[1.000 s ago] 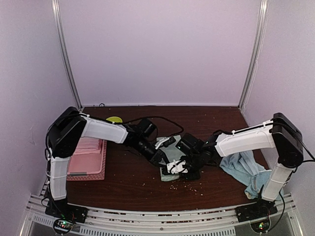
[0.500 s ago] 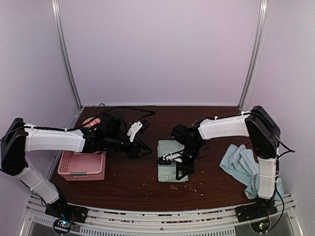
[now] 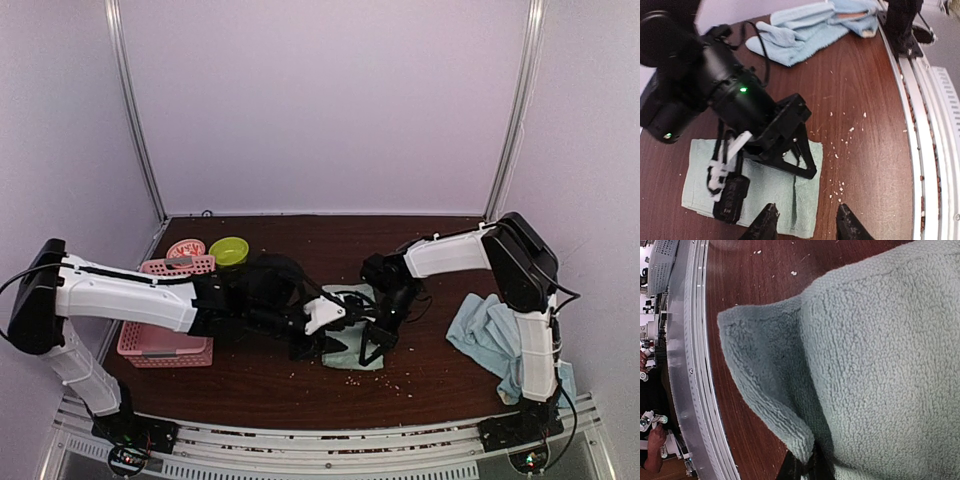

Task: Roll the towels
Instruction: Roll the towel at the center of the board.

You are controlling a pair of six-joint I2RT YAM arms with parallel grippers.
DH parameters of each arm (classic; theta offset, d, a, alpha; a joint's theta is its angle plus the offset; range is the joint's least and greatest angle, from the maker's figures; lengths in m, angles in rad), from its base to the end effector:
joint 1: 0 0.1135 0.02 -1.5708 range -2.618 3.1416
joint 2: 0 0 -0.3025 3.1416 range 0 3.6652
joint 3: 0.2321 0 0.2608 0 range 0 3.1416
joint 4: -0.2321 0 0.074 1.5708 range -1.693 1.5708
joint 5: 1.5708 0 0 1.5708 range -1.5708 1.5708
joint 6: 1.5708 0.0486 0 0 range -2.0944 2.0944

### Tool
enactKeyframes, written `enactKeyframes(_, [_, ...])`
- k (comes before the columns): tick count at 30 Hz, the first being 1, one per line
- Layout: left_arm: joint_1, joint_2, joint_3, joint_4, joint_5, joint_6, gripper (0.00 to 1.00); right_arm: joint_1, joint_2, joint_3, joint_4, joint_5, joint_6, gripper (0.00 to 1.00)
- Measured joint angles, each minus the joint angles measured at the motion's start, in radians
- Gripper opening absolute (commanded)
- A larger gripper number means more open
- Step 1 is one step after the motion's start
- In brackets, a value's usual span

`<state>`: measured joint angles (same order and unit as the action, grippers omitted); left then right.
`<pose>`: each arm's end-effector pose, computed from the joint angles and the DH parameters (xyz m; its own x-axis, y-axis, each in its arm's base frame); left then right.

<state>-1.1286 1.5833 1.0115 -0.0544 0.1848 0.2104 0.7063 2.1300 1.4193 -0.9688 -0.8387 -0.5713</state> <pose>0.1496 -0.3367 0.2577 -0.0464 0.5778 -0.8149 0.9835 0.1691 0.0639 0.2812 0.2874 0.1440 -0.4348 -0.8460 -0.3085 -0.7222 0.1230 0.6806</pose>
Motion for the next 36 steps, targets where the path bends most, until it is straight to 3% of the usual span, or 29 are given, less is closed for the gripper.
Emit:
enactKeyframes(7, [-0.078, 0.246, 0.205, -0.158, -0.105, 0.127, 0.42, -0.006, 0.008, 0.002, -0.005, -0.018, 0.005, 0.00])
enactKeyframes(16, [-0.079, 0.374, 0.232, -0.203, -0.222, 0.202, 0.38, -0.006, 0.010, 0.002, -0.008, -0.023, 0.008, 0.00])
enactKeyframes(22, [-0.079, 0.414, 0.235, -0.192, -0.266, 0.216, 0.23, -0.006, 0.010, 0.002, -0.008, -0.026, 0.007, 0.01])
enactKeyframes(26, [-0.079, 0.416, 0.235, -0.187, -0.272, 0.217, 0.20, -0.006, 0.010, 0.003, -0.024, -0.028, -0.005, 0.07])
enactKeyframes(32, [-0.079, 0.416, 0.235, -0.185, -0.245, 0.205, 0.14, -0.006, -0.014, 0.009, -0.084, -0.016, -0.037, 0.26])
enactKeyframes(36, [-0.079, 0.415, 0.235, -0.192, -0.224, 0.191, 0.11, -0.023, -0.051, 0.065, -0.181, -0.012, -0.093, 0.31])
